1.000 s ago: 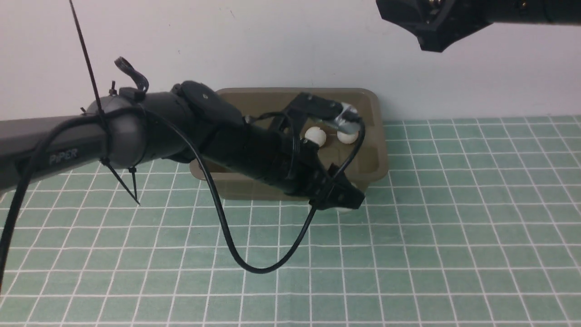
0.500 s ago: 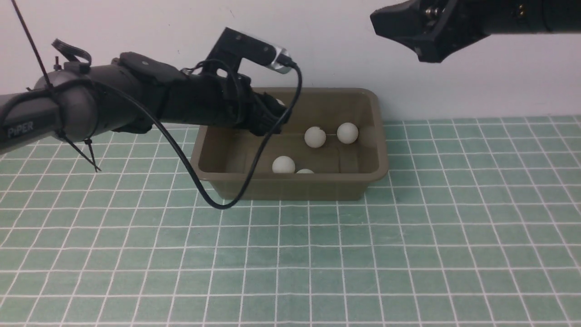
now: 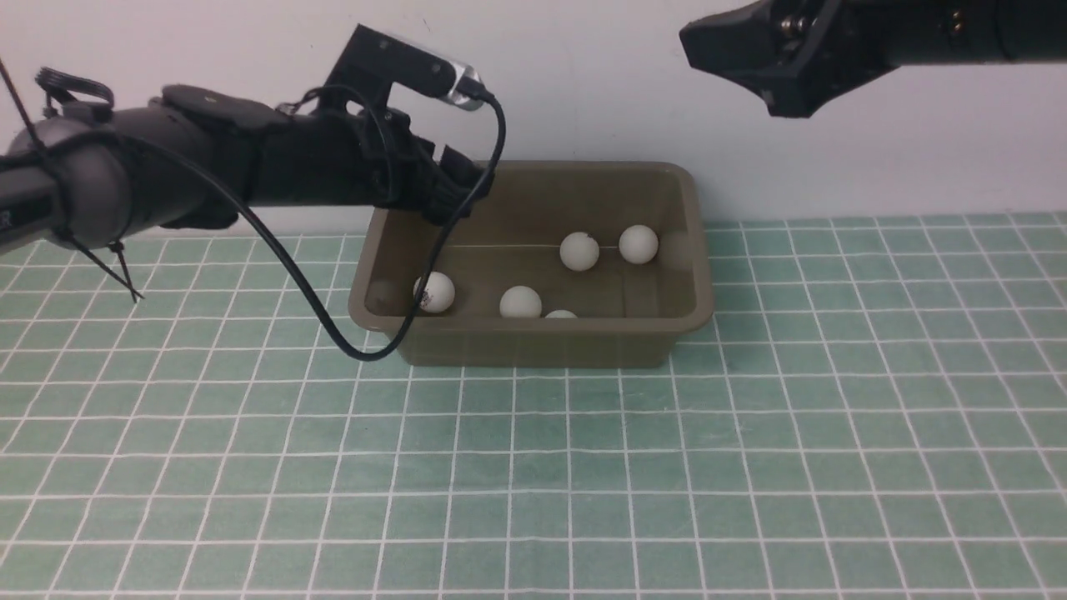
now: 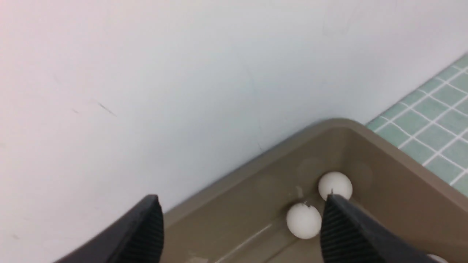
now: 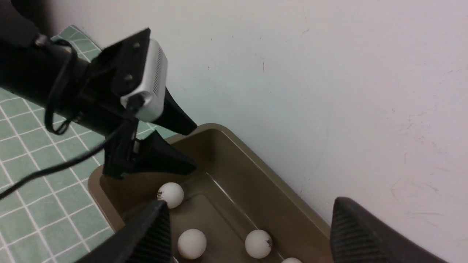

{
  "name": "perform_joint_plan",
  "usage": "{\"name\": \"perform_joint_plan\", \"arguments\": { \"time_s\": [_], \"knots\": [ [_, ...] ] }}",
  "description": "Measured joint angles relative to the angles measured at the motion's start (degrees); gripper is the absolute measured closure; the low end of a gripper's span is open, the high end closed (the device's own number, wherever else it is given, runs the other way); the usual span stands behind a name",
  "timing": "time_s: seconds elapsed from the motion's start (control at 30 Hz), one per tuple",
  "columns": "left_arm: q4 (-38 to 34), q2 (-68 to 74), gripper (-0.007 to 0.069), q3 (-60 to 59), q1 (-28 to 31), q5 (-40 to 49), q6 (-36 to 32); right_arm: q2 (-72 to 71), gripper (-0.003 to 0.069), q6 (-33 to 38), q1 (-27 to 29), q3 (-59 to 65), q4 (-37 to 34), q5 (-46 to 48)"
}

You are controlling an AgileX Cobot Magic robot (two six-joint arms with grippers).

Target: Put the table tennis balls in the box on the green coffee tablecloth.

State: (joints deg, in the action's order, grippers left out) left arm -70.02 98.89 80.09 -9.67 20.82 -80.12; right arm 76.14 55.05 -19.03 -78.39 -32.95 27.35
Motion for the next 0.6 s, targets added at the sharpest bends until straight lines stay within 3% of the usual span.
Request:
{"name": "perform_joint_plan", "arguments": {
  "time_s": [0.07, 0.23, 0.3, 0.6],
  "knots": [
    [2.33, -1.57, 0.0103, 0.00, 0.14, -0.27, 2.20, -2.06, 0.0127, -3.97, 0.88, 0.00, 3.43, -0.43],
    [15.78, -2.87, 0.0112, 0.00, 1.19, -1.92, 8.90, -8.09, 0.0127, -12.75, 1.83, 0.00, 14.02, -0.39],
    [21.81, -2.55, 0.0134, -0.11, 1.94, -1.30, 14.84, -10.14, 0.0127, -15.48, 1.83, 0.00, 18.03, 0.11],
    [36.45, -1.32, 0.0196, -0.68, 5.74, 2.18, 31.62, -13.46, 0.0127, -22.19, 1.88, 0.00, 25.29, 1.85]
  ]
}}
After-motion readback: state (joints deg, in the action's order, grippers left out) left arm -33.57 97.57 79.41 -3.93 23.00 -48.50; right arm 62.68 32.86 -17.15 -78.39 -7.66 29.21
